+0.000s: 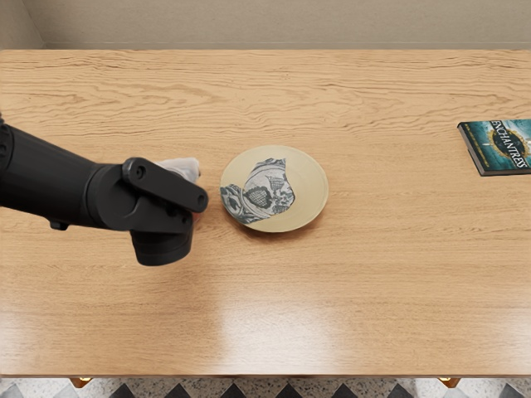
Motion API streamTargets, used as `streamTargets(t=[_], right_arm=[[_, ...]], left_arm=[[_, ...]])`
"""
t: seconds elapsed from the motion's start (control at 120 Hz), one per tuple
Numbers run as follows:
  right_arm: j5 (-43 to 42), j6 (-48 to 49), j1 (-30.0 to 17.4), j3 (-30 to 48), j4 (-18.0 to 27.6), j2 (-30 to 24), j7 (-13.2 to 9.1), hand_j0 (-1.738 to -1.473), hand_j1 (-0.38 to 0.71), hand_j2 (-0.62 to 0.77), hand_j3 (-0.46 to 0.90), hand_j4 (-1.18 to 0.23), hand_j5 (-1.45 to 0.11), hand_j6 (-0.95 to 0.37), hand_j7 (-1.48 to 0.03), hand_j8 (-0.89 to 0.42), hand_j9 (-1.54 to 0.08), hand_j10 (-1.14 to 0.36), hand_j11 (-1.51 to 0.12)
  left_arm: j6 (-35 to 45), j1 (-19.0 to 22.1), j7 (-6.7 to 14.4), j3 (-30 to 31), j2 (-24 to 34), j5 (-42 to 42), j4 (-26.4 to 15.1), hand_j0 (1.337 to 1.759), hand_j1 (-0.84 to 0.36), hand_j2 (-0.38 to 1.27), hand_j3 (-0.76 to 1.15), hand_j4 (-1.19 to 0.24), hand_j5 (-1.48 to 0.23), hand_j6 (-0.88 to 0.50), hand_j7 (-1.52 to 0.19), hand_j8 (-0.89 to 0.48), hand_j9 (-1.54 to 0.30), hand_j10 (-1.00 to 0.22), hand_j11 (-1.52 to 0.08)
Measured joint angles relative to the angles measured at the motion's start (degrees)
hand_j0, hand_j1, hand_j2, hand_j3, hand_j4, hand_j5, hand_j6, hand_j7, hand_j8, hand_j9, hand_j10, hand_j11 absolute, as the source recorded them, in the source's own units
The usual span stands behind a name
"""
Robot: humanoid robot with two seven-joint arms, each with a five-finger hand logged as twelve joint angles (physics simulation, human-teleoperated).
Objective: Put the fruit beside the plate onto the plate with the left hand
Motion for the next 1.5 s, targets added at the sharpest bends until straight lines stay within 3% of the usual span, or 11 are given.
streamTargets(t=[0.183, 0.442, 0.542, 0.717, 0.808, 1.017, 1.15, 1.3, 1.383, 1.433, 1.5], right_arm=[[0.0, 0.0, 0.0, 0.0, -0.02, 0.0, 0.0, -1.658, -0.32, -0.01, 0.0, -0.03, -0.03, -0.03, -0.03, -0.03, -0.03, -0.03, -0.03], [0.0, 0.0, 0.0, 0.0, -0.01, 0.0, 0.0, -1.658, -0.32, -0.01, 0.0, -0.03, -0.03, -0.03, -0.03, -0.03, -0.03, -0.03, -0.03], [0.0, 0.0, 0.0, 0.0, -0.02, 0.0, 0.0, -1.658, -0.32, -0.01, 0.0, -0.03, -0.03, -0.03, -0.03, -0.03, -0.03, -0.03, -0.03], [0.0, 0.0, 0.0, 0.0, -0.03, 0.0, 0.0, -1.658, -0.32, -0.01, 0.0, -0.03, -0.03, -0.03, -0.03, -0.03, -0.03, -0.03, -0.03], [0.0, 0.0, 0.0, 0.0, -0.03, 0.0, 0.0, -1.658, -0.32, -0.01, 0.0, -0.03, -0.03, -0.03, -0.03, -0.03, -0.03, -0.03, -0.03], [0.0, 0.0, 0.0, 0.0, -0.02, 0.0, 0.0, -1.658, -0.32, -0.01, 0.0, -0.03, -0.03, -0.03, -0.03, -0.03, -0.03, -0.03, -0.03], [0.0, 0.0, 0.0, 0.0, -0.02, 0.0, 0.0, -1.658, -0.32, -0.01, 0.0, -0.03, -0.03, -0.03, -0.03, -0.03, -0.03, -0.03, -0.03], [0.0, 0.0, 0.0, 0.0, -0.02, 0.0, 0.0, -1.658, -0.32, -0.01, 0.0, -0.03, -0.03, -0.03, -0.03, -0.03, -0.03, -0.03, -0.03], [0.0, 0.0, 0.0, 0.0, -0.02, 0.0, 0.0, -1.658, -0.32, -0.01, 0.0, -0.03, -0.03, -0.03, -0.03, -0.03, -0.03, -0.03, -0.03], [0.0, 0.0, 0.0, 0.0, -0.02, 0.0, 0.0, -1.658, -0.32, -0.01, 0.0, -0.03, -0.03, -0.03, -0.03, -0.03, -0.03, -0.03, -0.03], [0.0, 0.0, 0.0, 0.0, -0.02, 0.0, 0.0, -1.658, -0.32, -0.01, 0.0, -0.03, -0.03, -0.03, -0.03, -0.03, -0.03, -0.03, -0.03]], left_arm=[[0.0, 1.3, -0.06, 0.34, 0.0, -0.01, 1.41, 1.658, 0.0, 0.06, 0.0, -0.3, -0.38, -0.3, -0.38, -0.3, -0.38, -0.3, -0.38], [-0.01, 1.83, -0.06, 0.48, 0.0, 0.68, 3.27, 1.658, -0.2, 0.16, 0.0, -0.47, -0.63, -0.44, -0.63, -0.48, -0.63, -0.48, -0.63], [0.0, 2.66, -0.21, 0.43, 0.0, 1.47, 4.26, 1.656, -0.2, 0.26, 0.0, -0.51, -0.68, -0.47, -0.69, -0.52, -0.69, -0.52, -0.68], [-0.04, 4.05, -0.41, 0.28, 0.0, 2.35, 5.63, 1.65, -0.17, 0.24, 0.0, -0.52, -0.73, -0.47, -0.76, -0.52, -0.76, -0.54, -0.76], [-0.04, 4.46, -0.47, 0.24, 0.0, 2.17, 6.35, 1.651, -0.2, 0.31, 0.0, -0.48, -0.74, -0.44, -0.77, -0.5, -0.77, -0.55, -0.77], [0.07, 5.68, -0.53, 0.09, 0.0, 2.7, 7.55, 1.648, -0.22, 0.21, 0.0, -0.43, -0.76, -0.39, -0.79, -0.47, -0.8, -0.56, -0.8], [-0.01, 5.53, -0.58, 0.08, 0.0, 2.32, 7.88, 1.651, -0.21, 0.25, 0.0, -0.43, -0.77, -0.4, -0.79, -0.48, -0.79, -0.57, -0.79], [-0.18, 4.94, -0.87, 0.04, 0.0, 2.12, 7.39, 1.65, -0.3, 0.43, 0.0, -0.32, -0.97, -0.27, -0.99, -0.38, -0.98, -0.69, -0.99], [-0.32, 4.21, -0.91, 0.03, 0.0, 2.13, 6.48, 1.647, -0.29, 0.36, 0.0, -0.29, -1.06, -0.24, -1.06, -0.37, -1.06, -0.73, -1.06], [-0.4, 3.59, -0.89, 0.04, 0.0, 2.06, 5.83, 1.646, -0.31, 0.45, 0.0, -0.27, -1.09, -0.23, -1.09, -0.37, -1.09, -0.75, -1.1], [-0.45, 2.61, -0.86, 0.1, 0.0, 1.94, 5.14, 1.645, -0.29, 0.42, 0.0, -0.27, -1.13, -0.23, -1.12, -0.38, -1.12, -0.78, -1.13]])
